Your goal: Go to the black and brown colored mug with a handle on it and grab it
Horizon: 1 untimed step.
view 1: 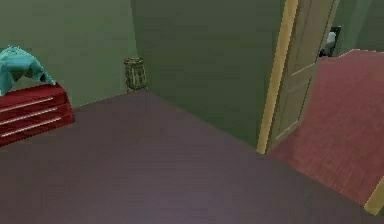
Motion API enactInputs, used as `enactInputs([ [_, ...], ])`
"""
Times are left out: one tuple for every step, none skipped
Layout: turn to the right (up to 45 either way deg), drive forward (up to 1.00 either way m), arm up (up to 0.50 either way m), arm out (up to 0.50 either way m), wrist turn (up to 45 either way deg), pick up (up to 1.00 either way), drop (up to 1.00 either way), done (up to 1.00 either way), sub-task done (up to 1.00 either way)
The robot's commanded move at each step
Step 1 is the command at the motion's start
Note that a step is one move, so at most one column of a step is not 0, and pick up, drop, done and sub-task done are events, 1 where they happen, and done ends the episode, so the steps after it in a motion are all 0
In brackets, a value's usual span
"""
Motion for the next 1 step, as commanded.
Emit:
enactInputs([
  [0.0, 0.05, 0.00, 0.00, 0.0, 0.00, 0.00, 0.00, 0.00],
])
